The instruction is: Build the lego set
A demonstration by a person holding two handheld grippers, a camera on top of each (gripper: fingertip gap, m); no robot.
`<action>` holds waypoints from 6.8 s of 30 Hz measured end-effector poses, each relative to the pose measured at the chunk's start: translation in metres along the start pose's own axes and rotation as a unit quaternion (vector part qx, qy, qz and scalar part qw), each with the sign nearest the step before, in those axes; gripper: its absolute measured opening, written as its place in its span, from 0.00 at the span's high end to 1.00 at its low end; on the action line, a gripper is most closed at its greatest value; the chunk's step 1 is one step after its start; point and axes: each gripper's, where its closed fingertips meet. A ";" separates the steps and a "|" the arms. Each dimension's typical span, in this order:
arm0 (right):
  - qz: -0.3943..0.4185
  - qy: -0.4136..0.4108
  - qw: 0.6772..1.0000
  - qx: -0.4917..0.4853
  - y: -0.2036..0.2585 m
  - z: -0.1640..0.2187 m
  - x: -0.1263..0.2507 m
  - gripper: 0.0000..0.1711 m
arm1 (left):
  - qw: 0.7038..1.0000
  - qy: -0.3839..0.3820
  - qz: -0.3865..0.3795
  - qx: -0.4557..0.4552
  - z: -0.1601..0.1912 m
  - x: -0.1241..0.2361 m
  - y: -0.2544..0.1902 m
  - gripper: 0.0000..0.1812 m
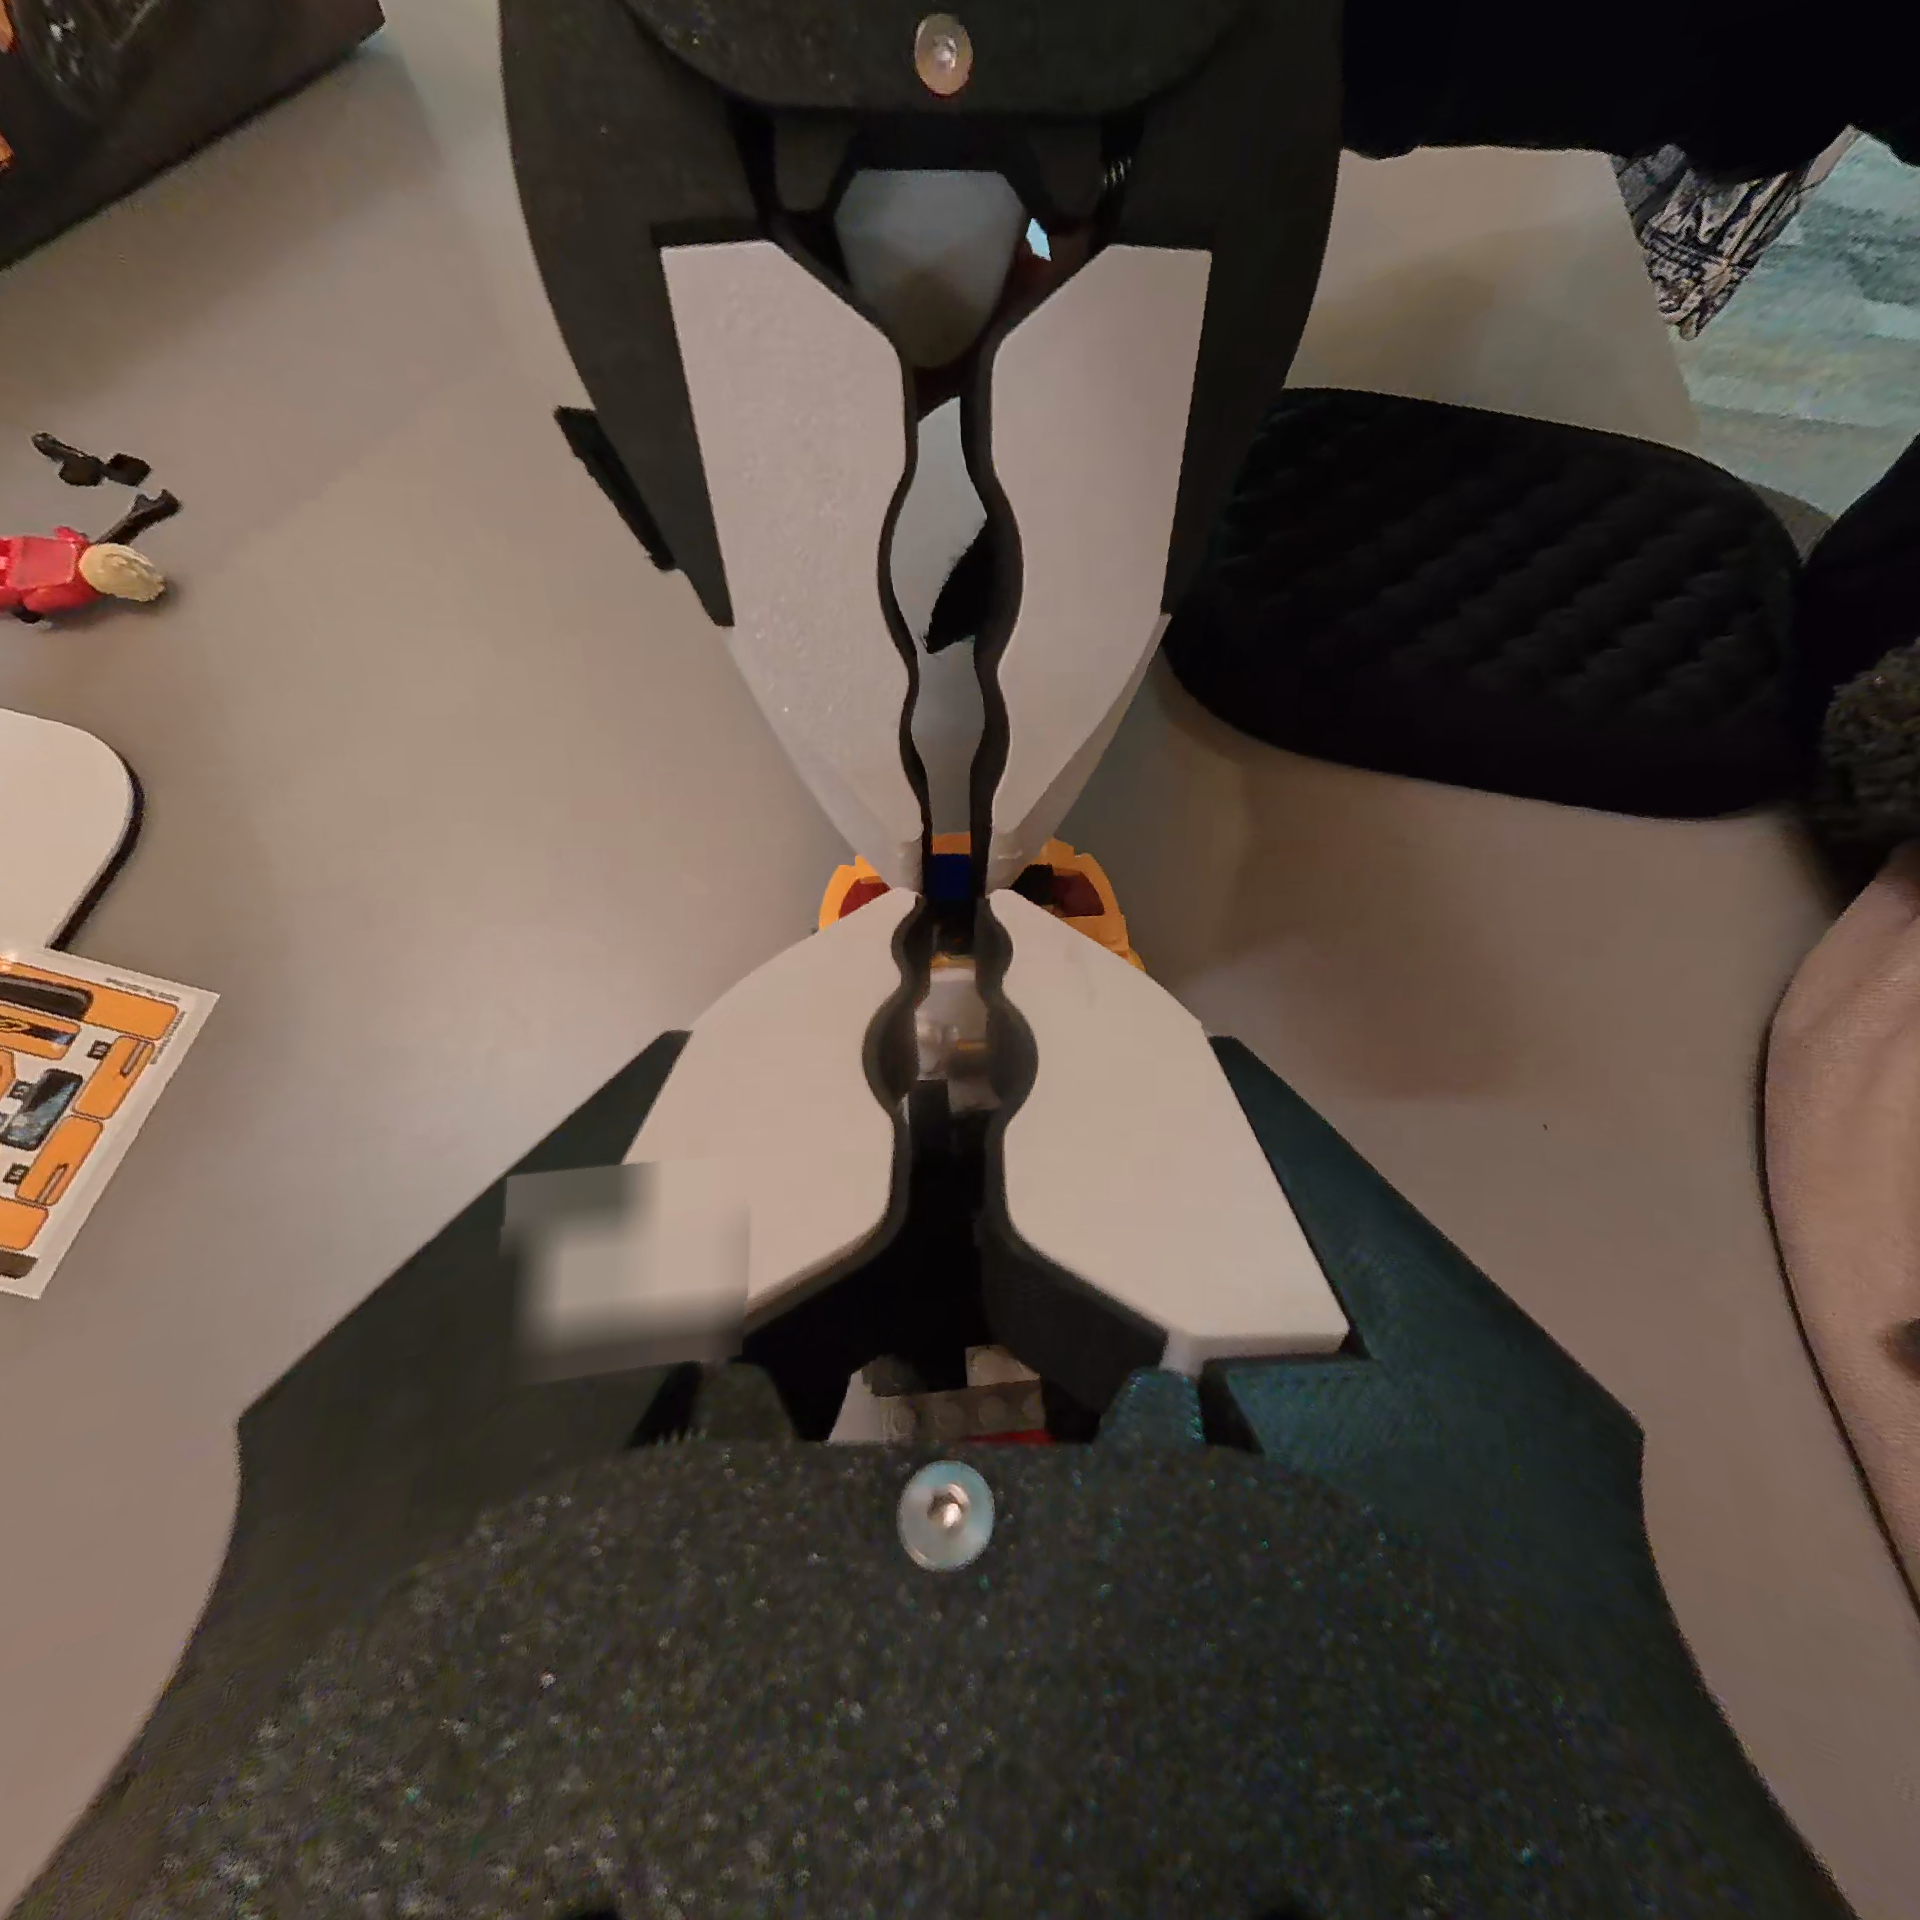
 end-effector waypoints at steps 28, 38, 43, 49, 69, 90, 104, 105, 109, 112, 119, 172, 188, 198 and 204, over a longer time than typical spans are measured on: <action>0.097 0.048 0.994 0.017 -0.045 0.020 0.025 0.93 | 0.998 0.011 -0.043 0.034 0.005 0.018 0.034 0.96; 0.065 0.119 0.990 -0.027 -0.043 0.048 -0.003 0.91 | 0.997 -0.012 -0.063 0.048 0.010 0.027 0.045 0.94; 0.067 0.128 0.988 -0.049 -0.046 0.051 -0.007 0.94 | 0.997 -0.012 -0.058 0.046 0.013 0.025 0.043 0.94; 0.065 0.123 0.990 -0.031 -0.048 0.048 -0.007 0.95 | 0.997 -0.013 -0.048 0.053 0.015 0.023 0.039 0.94; 0.029 -0.010 0.998 0.051 -0.008 -0.023 0.003 0.96 | 0.997 -0.079 0.002 0.009 -0.012 0.023 0.006 0.95; 0.197 0.143 0.954 -0.173 -0.066 0.070 0.026 0.95 | 0.994 -0.068 -0.041 0.078 0.002 0.024 0.028 0.94; 0.124 0.096 0.985 -0.068 -0.042 0.056 0.032 0.99 | 0.994 -0.064 -0.032 0.083 0.005 0.022 0.026 0.93; 0.131 0.106 0.985 -0.042 -0.047 0.057 0.034 1.00 | 0.994 -0.064 -0.032 0.083 0.006 0.022 0.026 0.93; 0.114 0.141 0.983 0.013 -0.049 0.061 0.029 0.99 | 0.994 -0.064 -0.033 0.081 0.005 0.022 0.026 0.93; 0.110 0.163 0.979 0.047 -0.048 0.063 0.022 0.95 | 0.994 -0.064 -0.032 0.084 0.006 0.022 0.027 0.93; 0.112 0.150 0.981 0.058 -0.052 0.054 0.009 0.92 | 0.994 -0.064 -0.031 0.084 0.006 0.022 0.027 0.93; 0.042 0.005 0.998 -0.038 -0.007 -0.009 0.005 0.96 | 0.996 -0.087 -0.013 0.026 -0.003 0.019 0.013 0.93; 0.035 0.032 0.997 -0.060 -0.001 0.002 -0.005 0.96 | 0.999 -0.035 0.007 0.004 0.006 0.004 -0.003 0.95; 0.020 -0.012 0.996 -0.087 0.001 0.002 -0.004 0.96 | 1.000 -0.021 0.005 -0.006 0.004 -0.002 -0.004 0.98; 0.020 -0.026 0.995 -0.092 0.001 0.003 -0.003 0.96 | 1.000 -0.020 0.005 -0.006 0.003 -0.003 -0.005 0.99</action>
Point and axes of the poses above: each gripper's, where its closed fingertips meet, x back along the fingers, z out of its underside, y = z × x across the jaws, and after that the axes turned 12 degrees about -y, right-handed
